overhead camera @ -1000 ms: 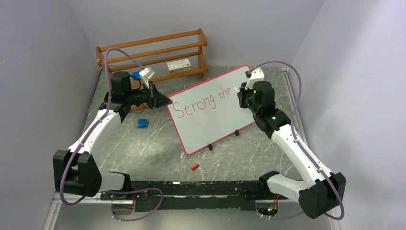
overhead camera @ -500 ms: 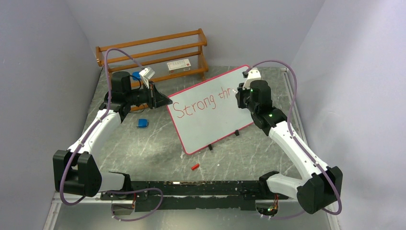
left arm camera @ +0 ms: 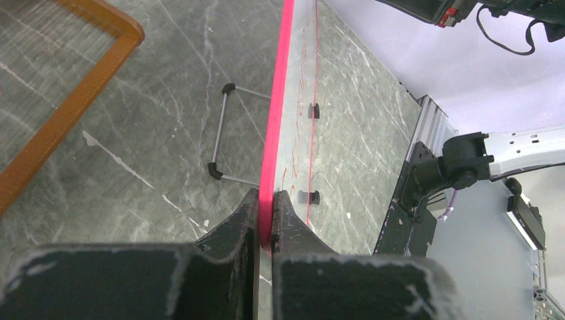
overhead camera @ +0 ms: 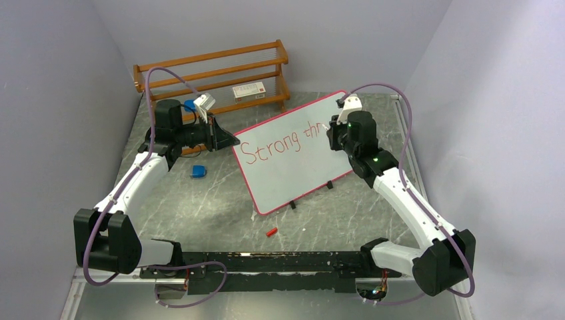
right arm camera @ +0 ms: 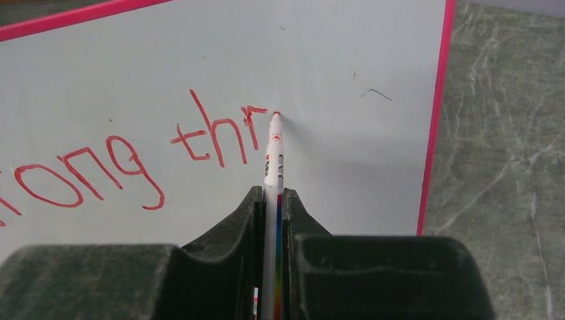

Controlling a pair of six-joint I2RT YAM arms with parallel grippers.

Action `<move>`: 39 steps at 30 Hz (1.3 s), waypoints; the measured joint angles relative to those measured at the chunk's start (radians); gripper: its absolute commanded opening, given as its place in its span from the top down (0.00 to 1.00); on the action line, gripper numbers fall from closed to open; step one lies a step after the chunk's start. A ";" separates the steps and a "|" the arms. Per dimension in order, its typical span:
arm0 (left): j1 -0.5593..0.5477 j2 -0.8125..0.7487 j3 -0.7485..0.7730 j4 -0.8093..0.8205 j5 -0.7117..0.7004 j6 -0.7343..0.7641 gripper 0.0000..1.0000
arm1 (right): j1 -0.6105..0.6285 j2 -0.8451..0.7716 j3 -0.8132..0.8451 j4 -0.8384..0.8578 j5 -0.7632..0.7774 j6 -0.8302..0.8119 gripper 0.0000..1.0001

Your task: Write a sentence on the whiteboard

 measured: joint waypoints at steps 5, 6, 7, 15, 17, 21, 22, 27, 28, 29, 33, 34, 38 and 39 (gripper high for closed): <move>0.000 0.000 0.000 0.000 0.000 0.000 0.95 | 0.000 -0.002 -0.006 -0.001 -0.006 0.000 1.00; 0.000 0.000 0.000 0.000 0.000 0.000 0.95 | 0.000 -0.003 -0.008 -0.004 -0.008 0.000 1.00; 0.000 0.000 0.000 0.000 -0.001 0.000 0.95 | 0.000 -0.004 -0.010 -0.007 -0.010 0.000 1.00; 0.000 0.000 0.000 0.000 -0.001 0.000 0.95 | 0.000 -0.018 -0.033 -0.023 -0.016 0.009 1.00; 0.000 0.000 0.000 0.000 -0.001 0.000 0.95 | 0.000 -0.019 -0.036 -0.024 -0.009 0.013 1.00; 0.000 0.000 0.000 0.000 -0.001 0.000 0.95 | 0.000 -0.020 -0.038 -0.026 0.014 0.016 1.00; 0.000 0.000 0.000 0.000 -0.001 0.000 0.95 | 0.000 -0.020 -0.038 -0.026 0.020 0.016 1.00; 0.000 0.000 0.000 0.000 0.000 0.000 0.95 | 0.000 -0.020 -0.038 -0.026 0.048 0.016 1.00; 0.000 0.000 0.000 0.000 0.000 0.000 0.95 | 0.000 -0.020 -0.038 -0.026 0.053 0.016 1.00; 0.000 0.000 0.000 0.000 0.000 0.000 0.95 | 0.000 -0.020 -0.038 -0.025 0.055 0.016 1.00; 0.000 0.000 0.000 0.000 0.000 0.000 0.95 | 0.000 -0.019 -0.038 -0.021 0.058 0.016 1.00; 0.000 0.000 0.000 0.000 0.000 0.000 0.95 | 0.000 -0.018 -0.038 -0.020 0.058 0.016 1.00; 0.000 0.000 0.000 0.000 0.000 0.000 0.95 | 0.000 -0.014 -0.035 -0.015 0.058 0.016 1.00; 0.000 0.000 0.000 0.000 0.000 0.000 0.95 | 0.000 -0.012 -0.032 -0.014 0.058 0.016 1.00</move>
